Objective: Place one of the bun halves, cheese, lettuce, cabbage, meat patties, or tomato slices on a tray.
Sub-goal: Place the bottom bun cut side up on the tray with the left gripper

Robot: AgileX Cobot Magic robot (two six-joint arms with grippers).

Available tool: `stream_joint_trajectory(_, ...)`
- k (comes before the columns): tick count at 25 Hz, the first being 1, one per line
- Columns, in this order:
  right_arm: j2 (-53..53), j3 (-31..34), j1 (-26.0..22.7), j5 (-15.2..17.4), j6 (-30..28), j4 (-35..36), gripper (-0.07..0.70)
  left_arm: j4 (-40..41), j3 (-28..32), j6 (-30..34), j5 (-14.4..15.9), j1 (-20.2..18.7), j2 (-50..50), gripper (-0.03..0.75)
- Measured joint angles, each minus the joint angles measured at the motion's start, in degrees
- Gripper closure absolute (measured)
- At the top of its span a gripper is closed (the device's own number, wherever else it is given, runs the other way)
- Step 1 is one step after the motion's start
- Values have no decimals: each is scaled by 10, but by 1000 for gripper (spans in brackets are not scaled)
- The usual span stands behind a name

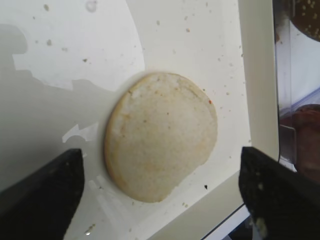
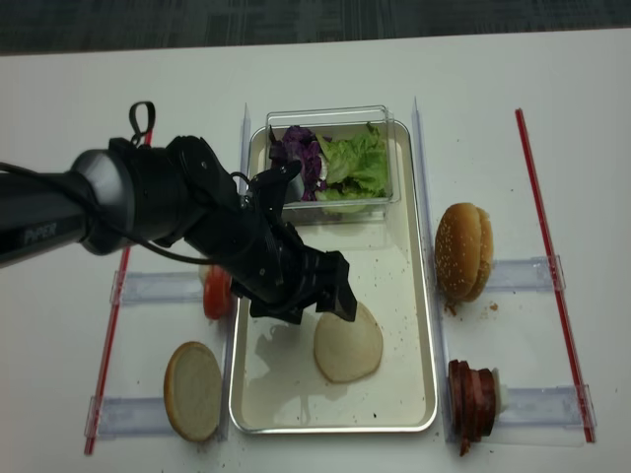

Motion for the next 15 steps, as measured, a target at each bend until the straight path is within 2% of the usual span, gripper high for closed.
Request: stream_joint_trajectory(15,0,0,0,0,0,0,-46,0,0,0,3,0,-2,135)
